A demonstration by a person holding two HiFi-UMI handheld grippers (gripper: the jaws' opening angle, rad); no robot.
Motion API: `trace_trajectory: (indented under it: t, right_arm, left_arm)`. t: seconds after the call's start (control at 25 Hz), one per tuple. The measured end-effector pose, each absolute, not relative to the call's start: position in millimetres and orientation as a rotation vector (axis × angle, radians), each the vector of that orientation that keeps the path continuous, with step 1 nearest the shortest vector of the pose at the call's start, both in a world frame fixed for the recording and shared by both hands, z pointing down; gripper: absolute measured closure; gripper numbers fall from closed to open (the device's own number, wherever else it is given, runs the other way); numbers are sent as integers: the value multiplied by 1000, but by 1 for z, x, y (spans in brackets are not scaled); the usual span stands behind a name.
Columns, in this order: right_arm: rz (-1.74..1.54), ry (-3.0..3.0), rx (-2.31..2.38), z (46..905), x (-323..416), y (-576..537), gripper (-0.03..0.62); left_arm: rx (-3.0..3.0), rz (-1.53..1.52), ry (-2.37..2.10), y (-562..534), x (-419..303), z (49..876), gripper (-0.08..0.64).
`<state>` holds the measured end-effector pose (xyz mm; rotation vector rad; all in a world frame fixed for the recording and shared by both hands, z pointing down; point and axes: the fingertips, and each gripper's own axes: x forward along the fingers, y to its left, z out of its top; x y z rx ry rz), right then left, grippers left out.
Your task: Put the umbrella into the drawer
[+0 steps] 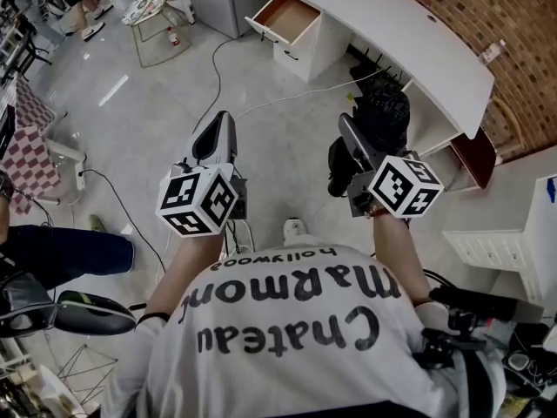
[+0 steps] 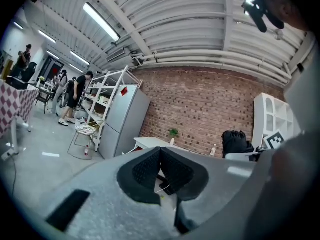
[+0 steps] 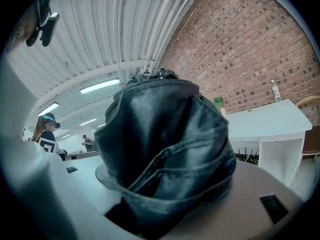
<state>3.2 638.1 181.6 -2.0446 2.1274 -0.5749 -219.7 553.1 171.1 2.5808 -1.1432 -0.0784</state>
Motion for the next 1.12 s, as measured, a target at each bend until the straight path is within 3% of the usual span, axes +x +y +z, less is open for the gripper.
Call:
trace_trajectory:
  t: [0.6, 1.12]
  right_arm:
    - [-505, 2291, -1989, 178, 82, 558, 299]
    - [-540, 2333, -1949, 185, 76, 519, 299]
  left_arm:
    - [2546, -142, -1260, 496, -147, 173, 545]
    - [2538, -161, -1270, 463, -144, 168, 545]
